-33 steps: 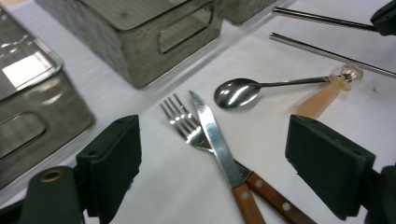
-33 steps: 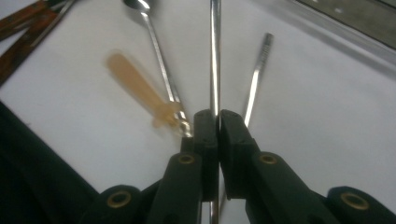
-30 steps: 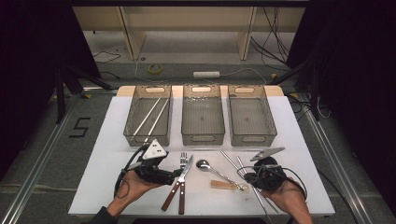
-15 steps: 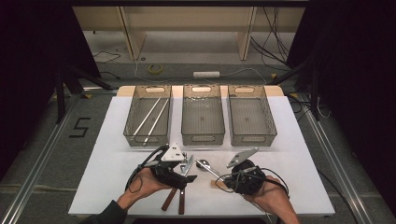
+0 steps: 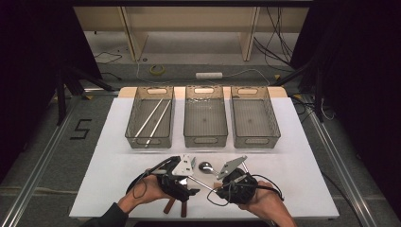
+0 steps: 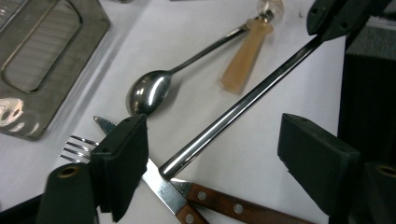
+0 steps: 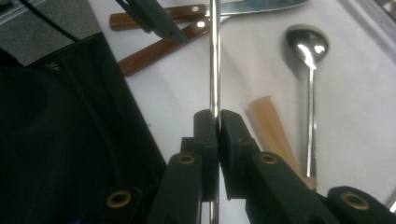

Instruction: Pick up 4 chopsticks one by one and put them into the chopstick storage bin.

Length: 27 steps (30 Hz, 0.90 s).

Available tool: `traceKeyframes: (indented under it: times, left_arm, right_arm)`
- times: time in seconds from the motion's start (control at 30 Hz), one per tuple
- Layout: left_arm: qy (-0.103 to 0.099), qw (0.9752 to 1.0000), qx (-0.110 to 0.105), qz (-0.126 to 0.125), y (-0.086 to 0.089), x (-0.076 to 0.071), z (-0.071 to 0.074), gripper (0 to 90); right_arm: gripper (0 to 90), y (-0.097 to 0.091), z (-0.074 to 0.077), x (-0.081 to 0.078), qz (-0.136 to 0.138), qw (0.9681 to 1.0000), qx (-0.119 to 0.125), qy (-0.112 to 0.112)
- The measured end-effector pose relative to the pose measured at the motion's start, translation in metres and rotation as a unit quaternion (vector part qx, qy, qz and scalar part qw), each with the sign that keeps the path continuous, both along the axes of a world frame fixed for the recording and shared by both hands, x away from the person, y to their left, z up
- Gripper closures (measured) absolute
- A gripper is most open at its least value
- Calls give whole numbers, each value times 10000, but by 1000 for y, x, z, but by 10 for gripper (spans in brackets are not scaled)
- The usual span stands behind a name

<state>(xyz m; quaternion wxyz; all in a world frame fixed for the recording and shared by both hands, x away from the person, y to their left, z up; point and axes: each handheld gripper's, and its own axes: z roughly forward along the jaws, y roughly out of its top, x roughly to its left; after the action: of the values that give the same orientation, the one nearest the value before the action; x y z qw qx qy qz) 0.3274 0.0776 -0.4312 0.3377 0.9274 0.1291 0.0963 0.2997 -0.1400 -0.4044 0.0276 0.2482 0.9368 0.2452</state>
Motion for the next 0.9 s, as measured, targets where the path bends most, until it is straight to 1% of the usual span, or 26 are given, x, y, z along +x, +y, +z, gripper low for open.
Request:
traceKeyframes:
  times: [0.07,0.13,0.17,0.2,0.3,0.37,0.47,0.53,0.63,0.7,0.8,0.9]
  left_arm:
    - [3,10000,50,-74,-1,-2,-1,294]
    - [-90,9996,202,-177,-2,-4,-2,330]
    - [-166,9993,250,-214,-2,-5,-2,350]
    - [-201,9990,293,-254,-2,-6,-2,376]
    - [-112,9987,322,-371,-2,-7,-2,435]
    - [-87,9984,351,-443,-2,-9,-2,474]
    - [-60,9979,398,-517,-3,-10,-3,519]
    - [-23,9967,491,-648,-3,-10,-3,563]
    - [24,9955,566,-755,-4,-11,-3,619]
    - [95,9948,632,-797,-4,-12,-3,664]
    - [120,9935,711,-876,-4,-13,-3,685]
    - [93,9924,768,-957,-5,-15,-3,707]
  right_arm:
    - [866,2,0,-1,101,9999,16,-1]
    - [865,4,0,-3,176,9998,10,17]
    - [865,6,1,-4,202,9998,15,16]
    - [865,6,0,-4,259,9997,26,1]
    - [866,8,0,-6,278,9996,9,3]
    - [865,8,0,-6,292,9996,-10,14]
    - [865,9,0,-7,403,9992,27,-5]
    - [865,10,1,-9,444,9990,15,-10]
    - [865,11,0,-9,541,9985,22,-22]
    - [865,12,0,-10,569,9984,15,-11]
    - [865,13,0,-11,639,9980,2,-21]
    - [864,13,0,-12,694,9976,-37,-9]
